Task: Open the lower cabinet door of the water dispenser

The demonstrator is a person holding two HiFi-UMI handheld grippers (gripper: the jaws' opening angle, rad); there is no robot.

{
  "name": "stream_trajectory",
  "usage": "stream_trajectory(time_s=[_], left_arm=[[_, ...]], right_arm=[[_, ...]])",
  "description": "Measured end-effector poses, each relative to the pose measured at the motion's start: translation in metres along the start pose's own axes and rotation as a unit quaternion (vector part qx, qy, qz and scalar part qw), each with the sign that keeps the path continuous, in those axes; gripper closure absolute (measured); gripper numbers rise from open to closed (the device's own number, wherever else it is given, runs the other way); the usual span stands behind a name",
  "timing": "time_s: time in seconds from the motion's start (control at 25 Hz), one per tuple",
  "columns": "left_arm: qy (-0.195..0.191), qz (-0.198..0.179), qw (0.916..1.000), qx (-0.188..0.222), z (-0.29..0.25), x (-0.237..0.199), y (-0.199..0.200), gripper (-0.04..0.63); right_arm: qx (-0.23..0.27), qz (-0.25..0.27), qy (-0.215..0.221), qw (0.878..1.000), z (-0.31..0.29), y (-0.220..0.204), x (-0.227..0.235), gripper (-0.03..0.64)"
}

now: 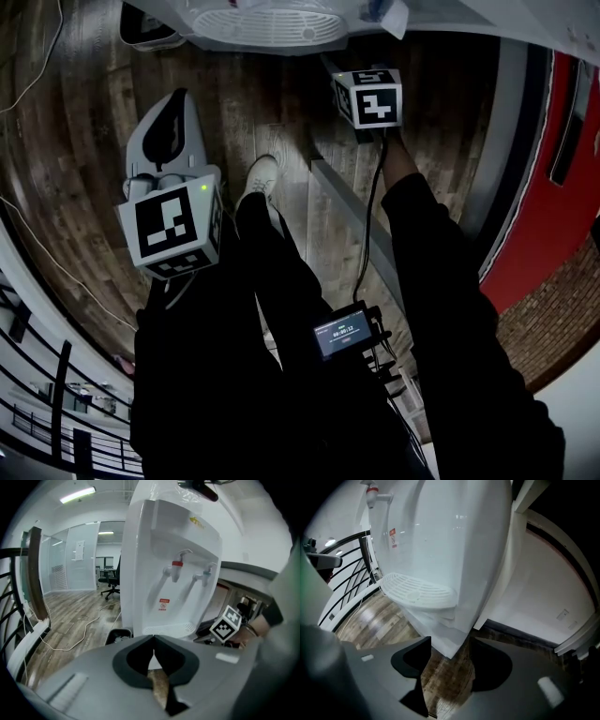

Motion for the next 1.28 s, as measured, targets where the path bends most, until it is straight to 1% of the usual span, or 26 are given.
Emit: stream_trajectory(time_s=[0.08, 0.28, 0.56, 0.68, 0.88, 1.04, 1.28], left_arm=[[0.001, 0.000, 1.0000, 0.002, 0.000, -0.001, -0.001, 0.588], [0.002, 0.003, 1.0000, 0.002, -0.001, -0.002, 0.000, 0.588], [0.001, 0.000, 1.0000, 0.000, -0.003, -0.001, -0.001, 0.588], [-0.002, -0.008, 1.0000, -0.001, -0.005, 0.000, -0.003, 0.588], [-0.002, -0.012, 0.9999, 0.004, -0.006, -0.001, -0.001, 0.588], [-0.002, -0.012, 0.9999, -0.001, -0.007, -0.001, -0.001, 0.588], [-0.010, -0.005, 0.9999, -0.005, -0.008, 0.003, -0.005, 0.588]], right_arm=[[-0.003, 0.002, 0.009, 1.000, -0.003, -0.001, -0.001, 0.352], [-0.007, -0.012, 0.028, 1.000, -0.008, -0.001, -0.003, 0.324], [-0.016, -0.008, 0.027, 0.999, -0.016, -0.002, 0.001, 0.318], [-0.017, -0.010, 0.027, 0.999, -0.017, 0.001, 0.002, 0.318], [-0.023, -0.004, 0.028, 0.999, -0.021, 0.001, 0.002, 0.341], [-0.019, -0.021, 0.028, 0.999, -0.020, -0.001, 0.004, 0.377], [-0.020, -0.037, 0.027, 0.999, -0.018, -0.004, 0.001, 0.382]])
Point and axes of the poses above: the fingertips, and each gripper's own axes: z backward along the fingers, x to its right, y out of its top, the point moved 9 cm from there along z, backward along the fingers, and after that the axes turned 1 degree about -y, right-handed, at the moved point
